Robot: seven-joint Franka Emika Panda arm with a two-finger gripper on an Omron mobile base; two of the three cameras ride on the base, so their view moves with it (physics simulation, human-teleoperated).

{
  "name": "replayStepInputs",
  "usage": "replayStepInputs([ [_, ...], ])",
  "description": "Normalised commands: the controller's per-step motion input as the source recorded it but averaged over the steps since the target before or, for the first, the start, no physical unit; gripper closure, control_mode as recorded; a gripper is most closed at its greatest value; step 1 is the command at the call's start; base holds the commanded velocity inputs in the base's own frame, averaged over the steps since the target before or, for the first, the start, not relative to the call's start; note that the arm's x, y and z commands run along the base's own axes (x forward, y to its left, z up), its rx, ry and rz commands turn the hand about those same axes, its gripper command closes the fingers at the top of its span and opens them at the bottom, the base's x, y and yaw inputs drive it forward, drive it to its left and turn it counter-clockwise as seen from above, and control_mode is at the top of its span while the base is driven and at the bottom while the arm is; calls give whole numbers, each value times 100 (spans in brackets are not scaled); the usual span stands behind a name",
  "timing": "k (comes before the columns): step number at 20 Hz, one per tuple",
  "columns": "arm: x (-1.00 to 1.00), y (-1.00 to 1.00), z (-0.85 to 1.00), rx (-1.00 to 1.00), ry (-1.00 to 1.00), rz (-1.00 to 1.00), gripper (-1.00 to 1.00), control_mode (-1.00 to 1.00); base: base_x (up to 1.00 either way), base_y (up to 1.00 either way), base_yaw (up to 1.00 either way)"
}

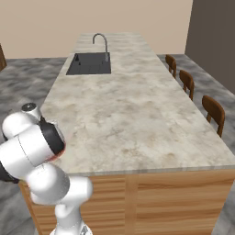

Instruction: Take the baked cake out of the oven and place it on the plate for cooling. Then close the oven door.

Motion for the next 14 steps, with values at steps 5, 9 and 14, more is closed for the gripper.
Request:
replayStepInputs([
  [5,-28,-39,40,6,-9,-20,-100,-100,0,0,0],
  [9,-25,-33,53,8,0,-26,-100,-100,0,0,0],
  [14,-21,-36,55,9,1,-20,-100,-100,0,0,0],
])
